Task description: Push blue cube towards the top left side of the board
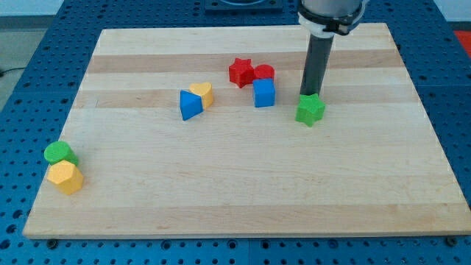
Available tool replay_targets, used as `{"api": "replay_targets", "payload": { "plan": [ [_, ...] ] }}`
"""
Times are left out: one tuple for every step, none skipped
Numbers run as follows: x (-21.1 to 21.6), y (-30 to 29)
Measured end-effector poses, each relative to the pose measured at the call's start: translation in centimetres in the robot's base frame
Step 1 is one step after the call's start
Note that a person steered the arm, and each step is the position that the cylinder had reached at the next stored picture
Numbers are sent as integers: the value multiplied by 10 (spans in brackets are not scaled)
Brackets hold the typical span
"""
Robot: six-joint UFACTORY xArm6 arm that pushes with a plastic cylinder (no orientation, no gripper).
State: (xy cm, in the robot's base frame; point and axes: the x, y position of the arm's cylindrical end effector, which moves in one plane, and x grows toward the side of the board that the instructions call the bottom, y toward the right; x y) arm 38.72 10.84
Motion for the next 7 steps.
{"api": "replay_targets", "payload": {
  "plan": [
    [0,0],
    [-2,-5],
    [6,-52],
    [6,-81],
    [4,-101],
    [3,-122],
    [-24,-135]
  ]
}}
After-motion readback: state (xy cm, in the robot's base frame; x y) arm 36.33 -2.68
